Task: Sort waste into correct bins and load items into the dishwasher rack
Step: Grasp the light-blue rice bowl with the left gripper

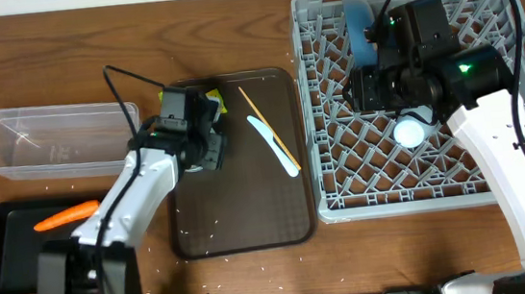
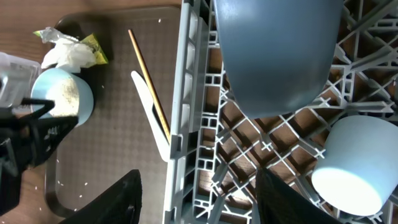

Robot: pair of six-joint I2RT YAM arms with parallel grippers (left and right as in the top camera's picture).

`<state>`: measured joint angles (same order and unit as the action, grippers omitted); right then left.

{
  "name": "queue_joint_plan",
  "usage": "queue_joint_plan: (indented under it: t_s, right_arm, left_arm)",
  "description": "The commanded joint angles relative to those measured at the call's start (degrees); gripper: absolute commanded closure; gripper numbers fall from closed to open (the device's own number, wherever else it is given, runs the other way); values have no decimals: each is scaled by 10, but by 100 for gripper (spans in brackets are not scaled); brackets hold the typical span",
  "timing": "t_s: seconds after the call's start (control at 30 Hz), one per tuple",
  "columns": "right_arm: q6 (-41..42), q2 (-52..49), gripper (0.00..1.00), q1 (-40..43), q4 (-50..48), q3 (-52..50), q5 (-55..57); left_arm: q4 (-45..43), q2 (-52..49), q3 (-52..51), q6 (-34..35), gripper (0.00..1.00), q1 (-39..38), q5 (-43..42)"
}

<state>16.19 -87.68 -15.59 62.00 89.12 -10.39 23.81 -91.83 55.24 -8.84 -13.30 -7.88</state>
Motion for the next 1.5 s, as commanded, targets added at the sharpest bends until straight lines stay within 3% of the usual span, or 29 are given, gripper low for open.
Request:
queue_joint_plan:
  t_s: [0.0, 0.27, 0.53, 0.9, 1.03, 1.47]
  right_arm:
    - [10, 12, 44, 6, 2, 1, 7]
    - [10, 12, 44, 6, 4, 1, 7]
    - [10, 12, 43, 6, 4, 1, 7]
    - [9, 12, 42, 6, 18, 1, 7]
    - [9, 12, 41, 6, 19, 1, 8]
    - [9, 12, 41, 6, 19, 1, 8]
  left_arm:
    - [-28, -33, 6, -19, 44, -1, 10]
    - [-61, -83, 6, -18, 48, -6, 9]
    - [-63, -85, 6, -19, 69, -30, 38]
    - [-57, -98, 5, -19, 78, -54, 118]
    - [-57, -108, 5, -18, 94, -54, 118]
    - [-3, -24, 7, 61, 94, -92, 118]
